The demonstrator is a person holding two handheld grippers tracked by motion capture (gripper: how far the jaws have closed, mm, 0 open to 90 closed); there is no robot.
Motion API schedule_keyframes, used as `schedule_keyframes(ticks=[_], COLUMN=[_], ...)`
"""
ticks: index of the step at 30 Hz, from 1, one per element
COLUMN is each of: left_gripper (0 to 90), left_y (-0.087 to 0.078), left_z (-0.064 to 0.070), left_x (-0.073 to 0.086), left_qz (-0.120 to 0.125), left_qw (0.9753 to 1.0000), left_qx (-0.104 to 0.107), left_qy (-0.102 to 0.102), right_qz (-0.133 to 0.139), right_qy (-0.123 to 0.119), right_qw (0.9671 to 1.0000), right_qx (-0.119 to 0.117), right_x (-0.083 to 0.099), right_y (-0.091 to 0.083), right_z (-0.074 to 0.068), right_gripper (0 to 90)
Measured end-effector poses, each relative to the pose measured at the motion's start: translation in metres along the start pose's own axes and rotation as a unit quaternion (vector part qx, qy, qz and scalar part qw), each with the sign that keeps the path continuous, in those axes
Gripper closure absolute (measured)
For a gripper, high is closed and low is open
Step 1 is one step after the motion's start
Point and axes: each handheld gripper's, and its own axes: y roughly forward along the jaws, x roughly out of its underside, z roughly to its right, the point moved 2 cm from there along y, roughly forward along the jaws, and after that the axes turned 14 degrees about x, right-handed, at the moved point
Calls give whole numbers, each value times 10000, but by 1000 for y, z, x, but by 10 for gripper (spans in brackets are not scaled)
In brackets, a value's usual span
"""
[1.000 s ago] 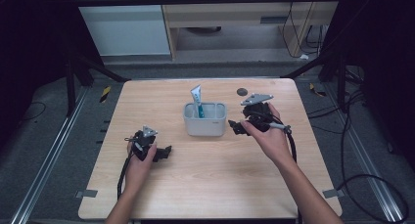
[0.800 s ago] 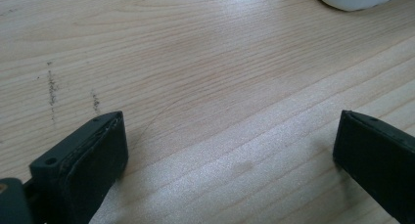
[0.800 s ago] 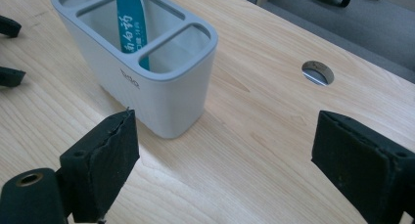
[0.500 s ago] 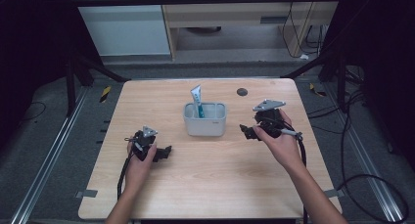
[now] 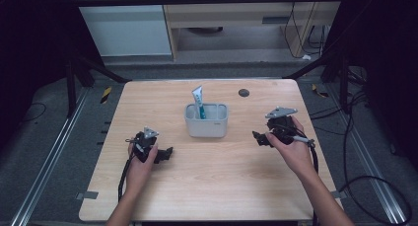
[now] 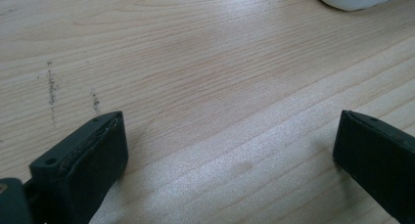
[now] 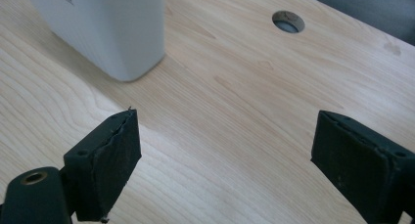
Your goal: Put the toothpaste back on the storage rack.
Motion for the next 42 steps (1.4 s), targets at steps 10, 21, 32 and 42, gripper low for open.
schedule_keyframes(ticks=[10, 21, 32, 42], left_gripper=[0, 0, 0, 0], left_y=[0, 0, 0, 0], left_z=[0, 0, 0, 0], left_x=[0, 0, 0, 0], left_qz=[1, 0, -1, 4], left_qw=[10000, 10000, 10000, 10000], left_qx=[-1, -1, -1, 0], left_qy=[-2, -2, -1, 1], right_qz=[-530, -810, -697, -594], right_qy=[105, 917, 1185, 1261], right_qw=[9984, 9920, 9890, 9881], right_qx=[146, 312, 543, 644], right_x=[40, 77, 88, 87], right_y=[22, 46, 58, 63], right_z=[9, 35, 39, 29], right_gripper=[112, 121, 109, 13])
